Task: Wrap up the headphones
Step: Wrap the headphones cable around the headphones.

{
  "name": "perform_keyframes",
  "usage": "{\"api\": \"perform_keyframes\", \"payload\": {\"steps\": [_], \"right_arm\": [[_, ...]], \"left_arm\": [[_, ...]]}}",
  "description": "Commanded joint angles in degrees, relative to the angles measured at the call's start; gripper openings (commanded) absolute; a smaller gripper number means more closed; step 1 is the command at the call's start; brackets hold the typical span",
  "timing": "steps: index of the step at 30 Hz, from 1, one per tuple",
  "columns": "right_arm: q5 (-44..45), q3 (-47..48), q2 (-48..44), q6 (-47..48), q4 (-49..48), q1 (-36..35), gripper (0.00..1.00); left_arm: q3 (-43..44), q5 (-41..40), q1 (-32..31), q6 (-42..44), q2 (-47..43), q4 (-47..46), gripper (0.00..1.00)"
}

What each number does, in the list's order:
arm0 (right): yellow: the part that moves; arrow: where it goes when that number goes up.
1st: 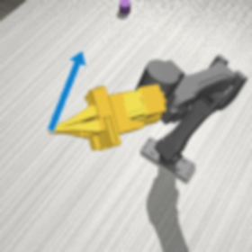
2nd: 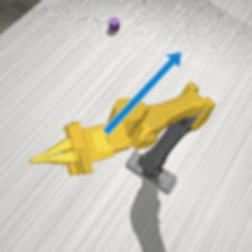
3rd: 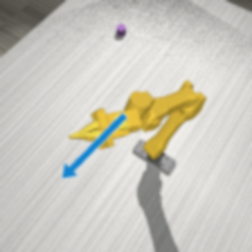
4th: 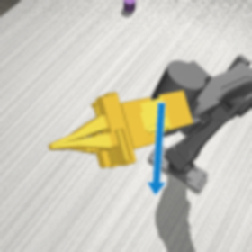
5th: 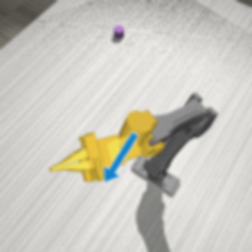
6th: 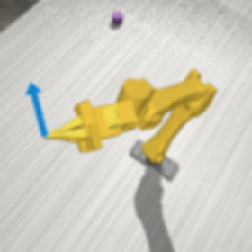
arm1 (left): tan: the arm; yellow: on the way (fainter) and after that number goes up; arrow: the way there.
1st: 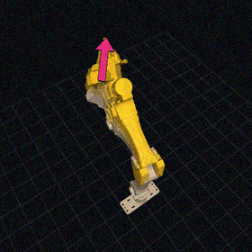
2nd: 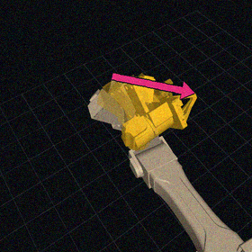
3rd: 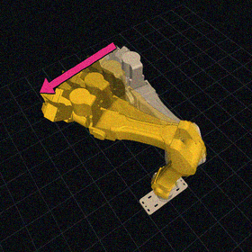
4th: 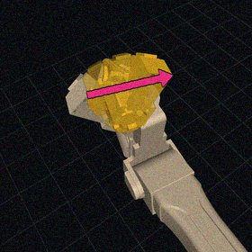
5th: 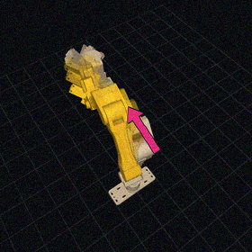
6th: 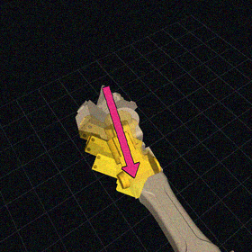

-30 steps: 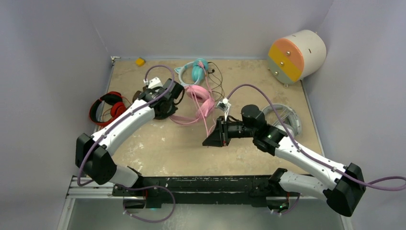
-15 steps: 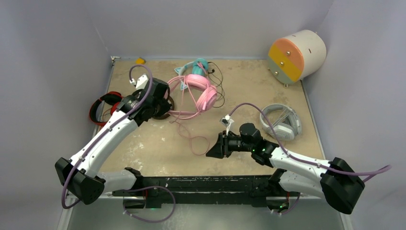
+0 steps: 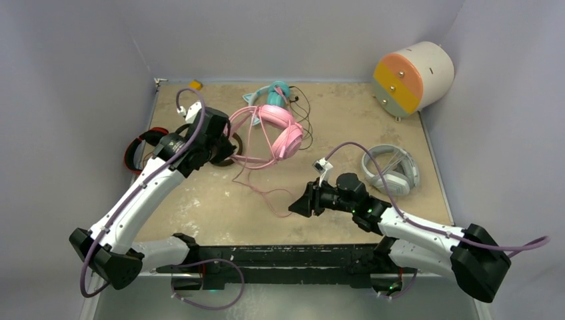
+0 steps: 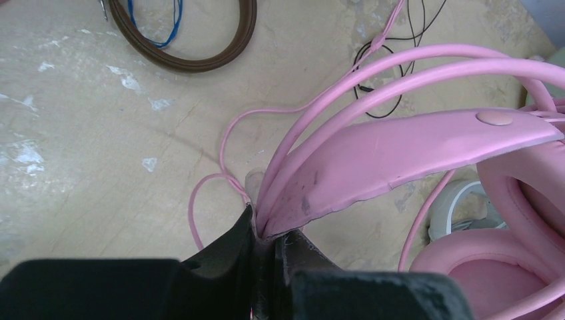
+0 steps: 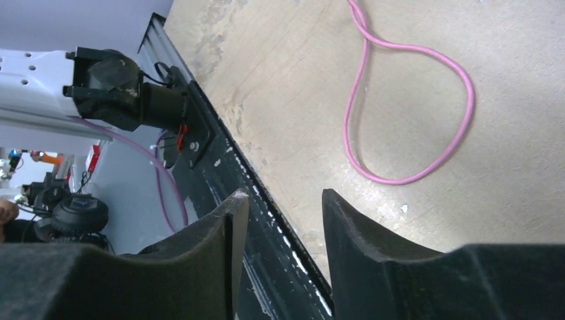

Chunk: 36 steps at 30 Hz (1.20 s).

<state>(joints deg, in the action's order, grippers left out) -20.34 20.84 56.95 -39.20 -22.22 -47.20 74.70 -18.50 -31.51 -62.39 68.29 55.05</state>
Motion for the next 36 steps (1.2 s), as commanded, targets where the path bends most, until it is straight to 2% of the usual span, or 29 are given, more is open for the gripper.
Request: {"api": "perform_keyframes", "payload": {"steps": [1, 8, 11, 13, 16, 19, 26, 31, 36], "right_arm": [[3.5, 0.7, 2.1, 1.7, -0.2, -0.2, 0.50], [2.2, 2.2, 13.1, -3.2, -16.6, -0.3, 0.60], [-4.9, 2.3, 20.0, 3.3, -31.6, -1.0, 0.72], [-5.2, 2.5, 24.5, 8.9, -38.7, -1.4, 0.82], [-6.2, 5.1, 32.4, 13.7, -46.9, -1.5, 0.86], [-5.2, 9.0, 39.0, 13.8, -52.6, -2.1, 0.86], [-3.3, 17.0, 47.5, 18.5, -54.3, -2.9, 0.76], [-4.8, 18.7, 53.2, 19.4, -61.3, -2.9, 0.76], [-6.5, 21.7, 57.0, 20.6, -61.5, -3.0, 0.76]], "left_arm": [[6.5, -1.9, 0.3, 2.0, -3.7, -0.7, 0.00], [9.2, -1.4, 0.3, 4.0, -5.5, 1.1, 0.00], [9.3, -0.5, 0.3, 4.0, -6.0, 1.1, 0.00], [9.4, -0.2, 0.3, 4.1, -6.1, 1.2, 0.00], [10.4, 0.7, 0.3, 4.3, -5.6, 2.4, 0.00], [10.6, 2.0, 0.3, 4.5, -5.5, 2.8, 0.00], [10.9, 2.7, 0.3, 4.6, -5.7, 3.0, 0.00], [12.6, 3.2, 0.4, 5.0, -5.5, 4.0, 0.00], [14.0, 4.2, 0.4, 5.3, -5.4, 4.4, 0.00]]}}
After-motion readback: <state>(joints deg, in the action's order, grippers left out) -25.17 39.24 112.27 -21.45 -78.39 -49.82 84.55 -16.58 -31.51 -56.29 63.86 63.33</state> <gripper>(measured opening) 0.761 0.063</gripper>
